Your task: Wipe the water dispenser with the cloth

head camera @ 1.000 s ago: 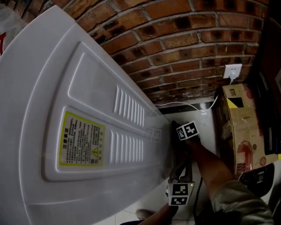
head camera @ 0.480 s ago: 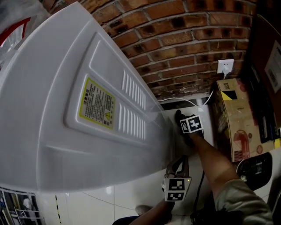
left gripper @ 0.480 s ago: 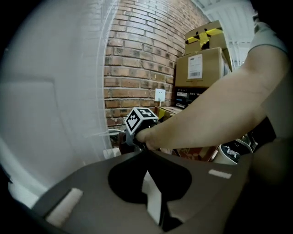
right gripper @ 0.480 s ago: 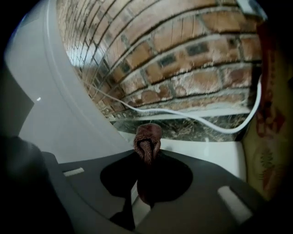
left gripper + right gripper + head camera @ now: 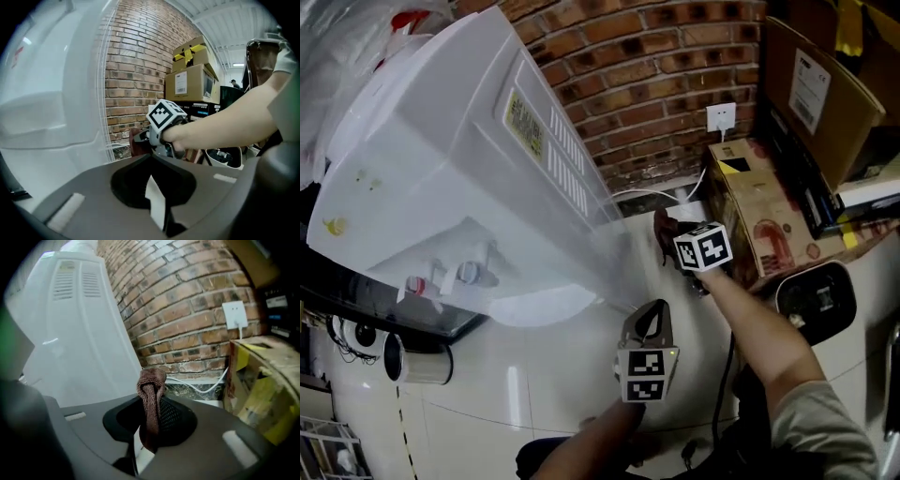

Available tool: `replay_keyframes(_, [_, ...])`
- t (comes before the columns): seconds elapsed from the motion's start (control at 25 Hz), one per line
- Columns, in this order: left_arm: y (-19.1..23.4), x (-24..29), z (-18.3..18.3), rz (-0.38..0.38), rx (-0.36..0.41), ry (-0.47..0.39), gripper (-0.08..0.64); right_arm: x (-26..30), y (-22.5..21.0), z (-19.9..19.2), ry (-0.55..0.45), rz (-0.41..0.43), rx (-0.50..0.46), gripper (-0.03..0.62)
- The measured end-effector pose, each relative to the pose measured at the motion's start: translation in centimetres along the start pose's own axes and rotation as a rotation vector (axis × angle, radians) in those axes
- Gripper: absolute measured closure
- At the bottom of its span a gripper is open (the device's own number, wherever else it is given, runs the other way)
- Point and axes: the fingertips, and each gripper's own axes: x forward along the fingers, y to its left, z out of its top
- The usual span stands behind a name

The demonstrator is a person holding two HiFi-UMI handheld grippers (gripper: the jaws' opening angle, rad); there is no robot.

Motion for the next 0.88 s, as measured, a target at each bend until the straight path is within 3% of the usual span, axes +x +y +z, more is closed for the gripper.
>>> replay_keyframes(0.2, [0.2, -2.4, 0.9, -0.005, 0.022, -0.035, 0.560, -6.2, 2.2, -1.1, -0.036, -0.046, -0.001, 0.522])
replay_keyframes(0.48, [2.1, -4.1, -0.6, 0.055, 0.005, -0.038, 0.560, -10.6, 7.5, -4.9, 0.069, -0.053, -0.180, 0.520])
replay_keyframes(0.64, [0.9, -4.8, -2.0, 0.022, 0.014, -0.027, 0.560, -10.0, 6.7, -10.0, 0.124, -0.063, -0.148, 0.520])
replay_keyframes(0.88, [1.1, -5.6, -5.7, 0.019, -0.010, 0.058, 0.560, -7.1, 2.6, -19.9, 0.272, -0.120, -0.041, 0.520])
